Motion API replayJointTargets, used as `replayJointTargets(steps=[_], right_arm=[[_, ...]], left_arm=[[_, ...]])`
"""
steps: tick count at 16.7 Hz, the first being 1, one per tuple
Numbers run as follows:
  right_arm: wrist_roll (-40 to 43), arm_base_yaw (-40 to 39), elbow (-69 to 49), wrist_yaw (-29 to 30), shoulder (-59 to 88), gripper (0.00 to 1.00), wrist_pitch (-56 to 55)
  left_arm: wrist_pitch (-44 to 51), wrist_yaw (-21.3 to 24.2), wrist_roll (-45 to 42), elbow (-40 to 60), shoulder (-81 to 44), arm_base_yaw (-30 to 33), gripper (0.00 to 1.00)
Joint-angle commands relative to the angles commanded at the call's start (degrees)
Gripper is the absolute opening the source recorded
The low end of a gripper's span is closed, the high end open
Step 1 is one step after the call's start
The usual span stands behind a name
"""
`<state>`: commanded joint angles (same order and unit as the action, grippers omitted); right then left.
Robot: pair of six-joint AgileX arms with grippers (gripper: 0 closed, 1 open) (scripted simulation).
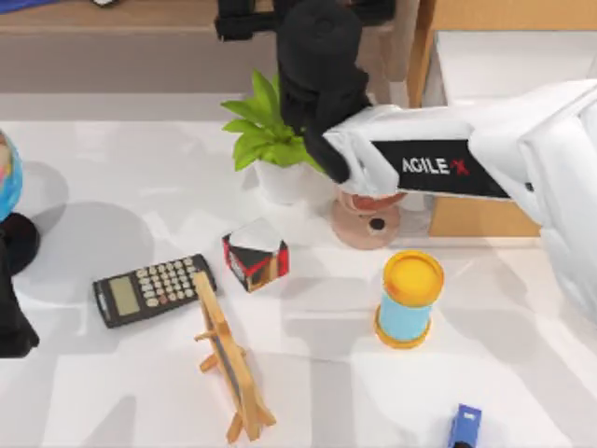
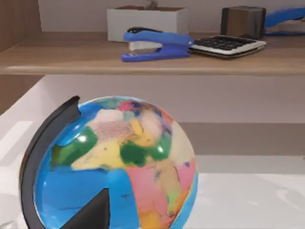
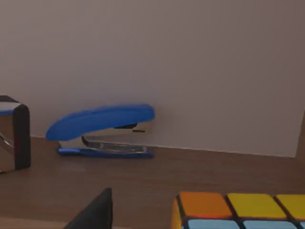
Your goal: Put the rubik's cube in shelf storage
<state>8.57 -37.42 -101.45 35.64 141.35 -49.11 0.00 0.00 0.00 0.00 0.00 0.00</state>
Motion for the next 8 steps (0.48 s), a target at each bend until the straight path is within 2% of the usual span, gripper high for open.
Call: replayJointTargets(steps=[3,8], right_arm=[[7.22,-0.71,9.66,-3.34,-4.22,1.00,-9.26],[22.35,-0.90,32.12,-9.61,-14.20,1.00,-28.58]], left_arm=[[0.00,0.00,0.00,0.00,0.00,0.00,1.00],[0.00,0.00,0.00,0.00,0.00,0.00,1.00]])
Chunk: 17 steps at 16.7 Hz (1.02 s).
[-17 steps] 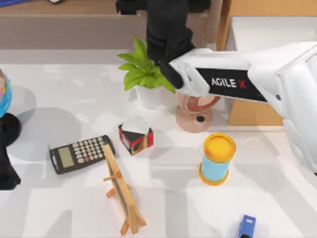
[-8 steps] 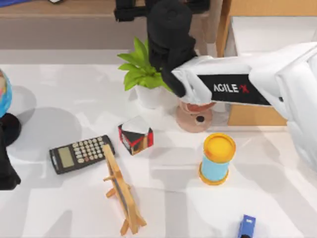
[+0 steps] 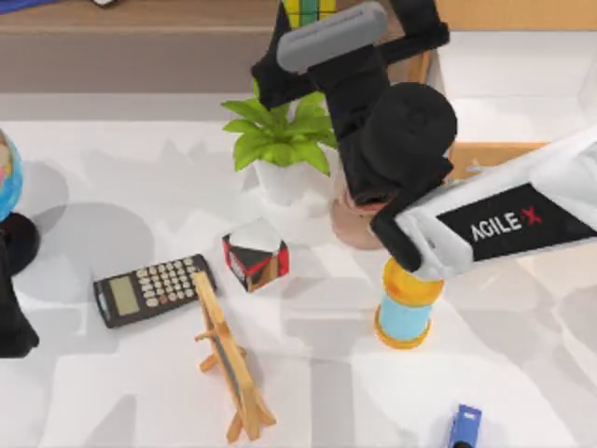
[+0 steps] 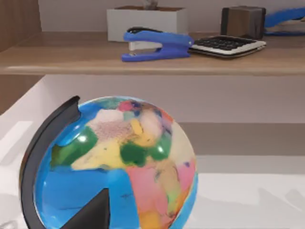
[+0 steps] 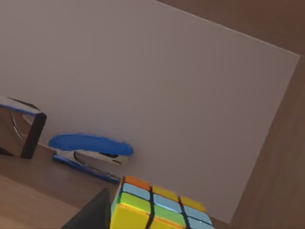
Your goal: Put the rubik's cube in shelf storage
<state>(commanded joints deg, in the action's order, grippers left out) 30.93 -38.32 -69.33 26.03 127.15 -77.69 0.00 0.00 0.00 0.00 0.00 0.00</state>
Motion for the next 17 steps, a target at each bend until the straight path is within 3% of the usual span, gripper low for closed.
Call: replayJointTargets(steps=[9,17], right_arm=[[29.90,3.01,37.29,-7.98,-15.94,1.00,-25.75],[53.42,13.90,55.81,-6.01,-16.28,1.00,-25.65]], left_arm=[[0.00,0.00,0.00,0.00,0.00,0.00,1.00],[0.00,0.00,0.00,0.00,0.00,0.00,1.00]])
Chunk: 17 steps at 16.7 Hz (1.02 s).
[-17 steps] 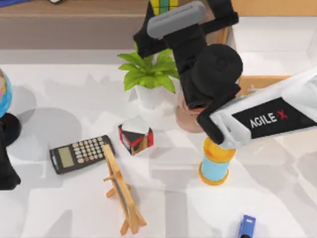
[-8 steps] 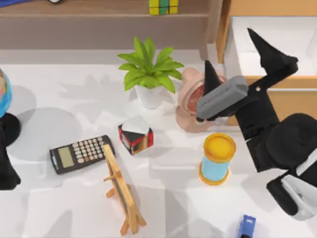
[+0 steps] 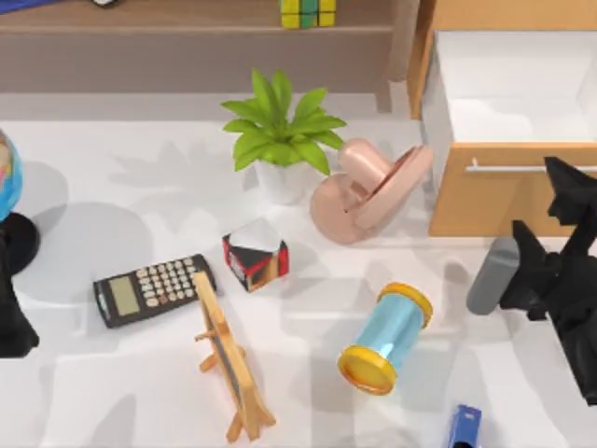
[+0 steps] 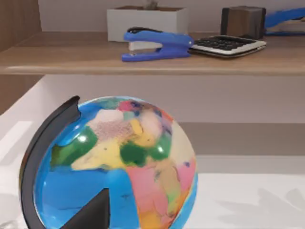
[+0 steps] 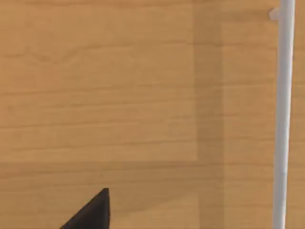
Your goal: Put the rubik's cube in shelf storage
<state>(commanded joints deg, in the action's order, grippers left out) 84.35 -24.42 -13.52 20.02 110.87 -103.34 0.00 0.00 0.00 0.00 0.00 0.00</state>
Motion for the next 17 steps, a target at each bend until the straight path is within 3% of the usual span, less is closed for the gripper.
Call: replayJointTargets(steps=[4,17], right_arm=[[4.75,4.56,1.20,1.68,2.44,1.00,2.67],[4.77,6.49,-3.64,-0.23,3.36,1.00,6.56]], left_arm=[[0.00,0.00,0.00,0.00,0.00,0.00,1.00],[0.00,0.00,0.00,0.00,0.00,0.00,1.00]])
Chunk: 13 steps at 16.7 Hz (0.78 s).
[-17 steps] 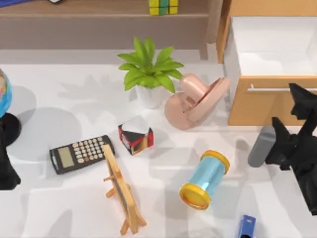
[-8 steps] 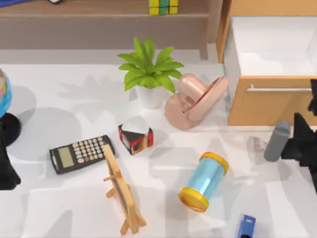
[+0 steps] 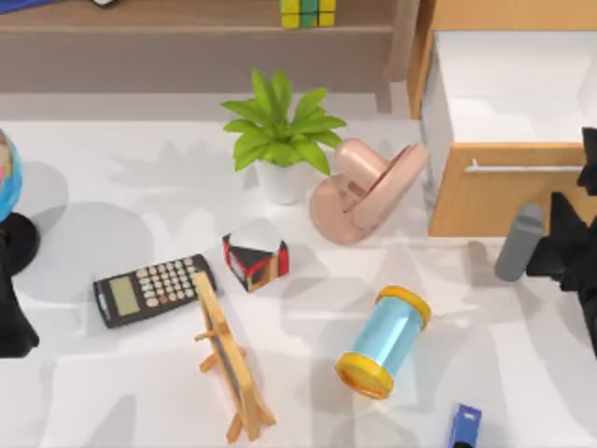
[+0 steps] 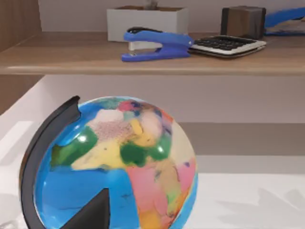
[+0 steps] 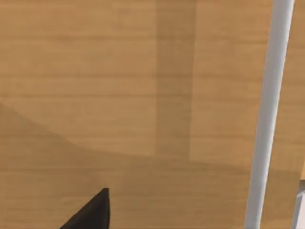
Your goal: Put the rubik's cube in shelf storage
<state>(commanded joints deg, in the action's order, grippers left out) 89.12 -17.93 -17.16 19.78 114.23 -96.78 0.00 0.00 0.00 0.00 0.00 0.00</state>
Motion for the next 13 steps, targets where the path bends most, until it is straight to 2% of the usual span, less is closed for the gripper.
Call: replayJointTargets(steps=[5,13], right_arm=[[0.00,0.27,-0.55,-0.27,0.02,1.00,0.53],[0.00,0.27,-0.55,-0.27,0.02,0.40,0.53]], left_arm=[[0.00,0.00,0.00,0.00,0.00,0.00,1.00],[0.00,0.00,0.00,0.00,0.00,0.00,1.00]])
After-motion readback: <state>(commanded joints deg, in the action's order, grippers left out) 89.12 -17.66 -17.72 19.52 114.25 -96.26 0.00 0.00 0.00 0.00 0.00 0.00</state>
